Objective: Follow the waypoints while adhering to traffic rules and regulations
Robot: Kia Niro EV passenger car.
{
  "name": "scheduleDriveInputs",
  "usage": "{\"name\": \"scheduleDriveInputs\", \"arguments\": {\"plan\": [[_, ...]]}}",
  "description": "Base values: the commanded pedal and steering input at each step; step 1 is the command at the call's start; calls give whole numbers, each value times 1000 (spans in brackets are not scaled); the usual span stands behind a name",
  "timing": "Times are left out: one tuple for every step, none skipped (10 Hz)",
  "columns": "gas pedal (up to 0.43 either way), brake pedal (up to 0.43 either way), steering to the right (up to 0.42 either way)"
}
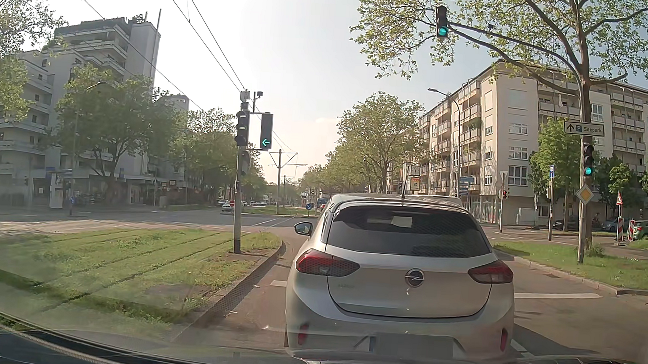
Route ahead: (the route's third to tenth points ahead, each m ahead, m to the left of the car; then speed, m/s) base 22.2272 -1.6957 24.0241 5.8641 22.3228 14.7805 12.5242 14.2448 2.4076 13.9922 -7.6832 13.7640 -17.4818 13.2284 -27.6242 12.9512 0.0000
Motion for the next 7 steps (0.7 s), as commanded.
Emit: {"name": "scheduleDriveInputs", "arguments": {"plan": [[0,43,16],[0,0,20],[0,0,25],[0,0,30],[0,0,34],[79,0,38],[209,0,44]]}}
